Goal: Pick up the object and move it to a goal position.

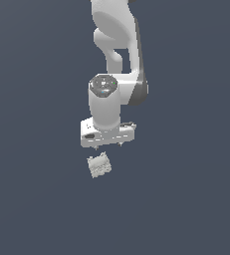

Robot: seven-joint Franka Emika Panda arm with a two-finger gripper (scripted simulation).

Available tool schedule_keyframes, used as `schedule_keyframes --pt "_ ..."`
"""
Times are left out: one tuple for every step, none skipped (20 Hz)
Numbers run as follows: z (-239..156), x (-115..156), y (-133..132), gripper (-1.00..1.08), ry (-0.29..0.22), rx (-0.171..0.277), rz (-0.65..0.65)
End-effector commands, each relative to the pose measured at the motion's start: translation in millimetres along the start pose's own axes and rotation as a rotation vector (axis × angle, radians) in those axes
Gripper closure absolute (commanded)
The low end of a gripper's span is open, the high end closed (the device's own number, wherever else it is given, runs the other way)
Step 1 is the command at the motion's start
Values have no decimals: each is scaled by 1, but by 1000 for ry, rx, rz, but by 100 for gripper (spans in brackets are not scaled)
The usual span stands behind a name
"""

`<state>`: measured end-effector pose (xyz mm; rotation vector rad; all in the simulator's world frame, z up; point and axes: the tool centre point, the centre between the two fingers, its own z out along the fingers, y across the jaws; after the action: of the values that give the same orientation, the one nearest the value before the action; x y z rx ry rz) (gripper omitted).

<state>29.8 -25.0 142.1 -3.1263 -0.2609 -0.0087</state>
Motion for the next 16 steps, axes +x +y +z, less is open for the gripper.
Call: schedule_keyframes --pt "10 5 10 -92 -2 -2 -45" --pt "14 7 15 -92 -2 -2 -64" --pt "18 9 19 -92 -3 -3 -83" --pt "22 11 23 -92 -3 -3 -100" --pt "26 13 26 -92 -4 -3 -116" --pt "30 14 30 -92 -4 -3 -131" --pt "33 16 33 -92 -5 -4 -144" --pt "36 17 36 -92 -5 -4 -157" --pt "39 18 39 -92 -5 -4 -169" --pt "41 19 41 -92 -5 -4 -179" --pt "43 19 43 -92 -6 -4 -188" --pt "45 20 45 -92 -6 -4 -196" --pt "47 21 47 -92 -6 -4 -203" --pt "49 21 48 -92 -6 -3 -209" --pt "50 21 50 -92 -6 -3 -214" --pt "51 22 51 -92 -6 -3 -218"
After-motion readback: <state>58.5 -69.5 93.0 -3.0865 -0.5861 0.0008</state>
